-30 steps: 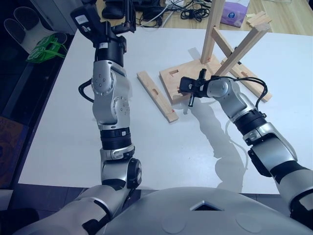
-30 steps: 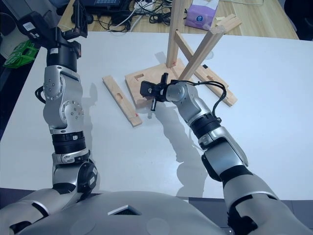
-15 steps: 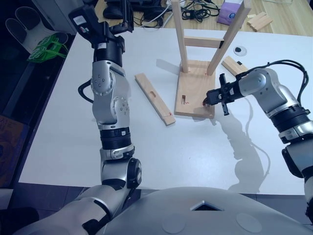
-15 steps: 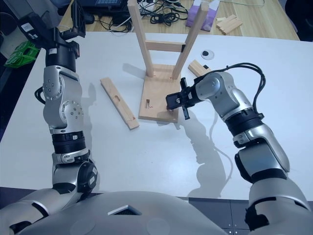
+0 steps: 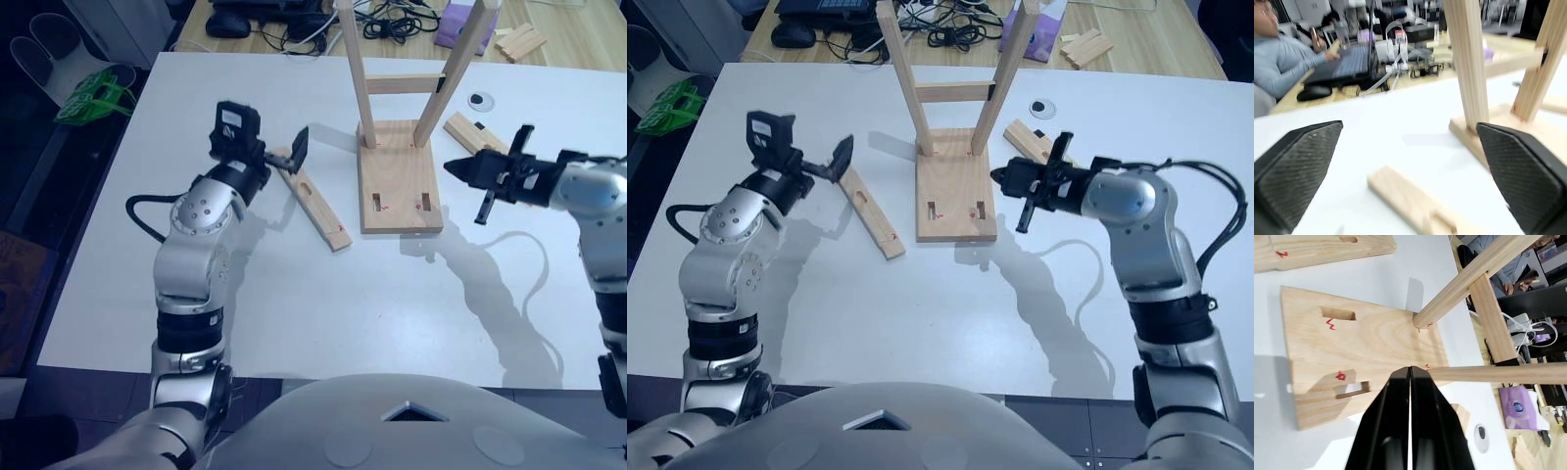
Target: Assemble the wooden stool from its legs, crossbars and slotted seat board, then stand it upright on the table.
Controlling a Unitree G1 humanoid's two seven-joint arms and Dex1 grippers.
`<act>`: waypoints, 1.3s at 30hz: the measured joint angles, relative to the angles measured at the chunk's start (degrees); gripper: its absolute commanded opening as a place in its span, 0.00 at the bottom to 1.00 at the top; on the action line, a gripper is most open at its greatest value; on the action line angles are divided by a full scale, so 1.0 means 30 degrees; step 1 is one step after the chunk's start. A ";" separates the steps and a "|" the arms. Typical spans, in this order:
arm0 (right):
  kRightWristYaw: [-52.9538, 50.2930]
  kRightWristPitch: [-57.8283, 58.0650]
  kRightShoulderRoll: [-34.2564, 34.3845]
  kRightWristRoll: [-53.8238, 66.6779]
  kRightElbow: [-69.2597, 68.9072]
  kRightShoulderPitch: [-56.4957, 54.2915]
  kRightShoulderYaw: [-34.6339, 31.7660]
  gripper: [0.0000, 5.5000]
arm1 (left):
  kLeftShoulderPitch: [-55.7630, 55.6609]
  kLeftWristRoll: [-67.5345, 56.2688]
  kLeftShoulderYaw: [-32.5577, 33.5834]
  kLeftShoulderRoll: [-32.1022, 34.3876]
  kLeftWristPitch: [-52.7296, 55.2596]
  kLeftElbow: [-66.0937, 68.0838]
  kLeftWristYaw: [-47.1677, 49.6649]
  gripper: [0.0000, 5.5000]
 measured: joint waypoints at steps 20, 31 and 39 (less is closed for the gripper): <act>-1.4304 -0.2209 0.3275 -0.0770 2.7713 -1.2135 -0.3929 0.05 | -0.2383 -0.0280 0.0195 -0.1851 -0.1050 0.0800 0.0972 0.98; -1.1401 -0.1754 0.3728 -0.1684 3.1255 -1.2575 -0.2192 0.00 | -0.2779 -0.0278 0.0392 -0.2246 -0.1221 0.1124 0.1289 0.98; -0.4650 -0.3708 0.2794 -0.2015 2.8208 -1.0820 0.0063 0.00 | -0.2936 -0.0070 0.0580 -0.2391 -0.2290 0.1940 0.1533 0.98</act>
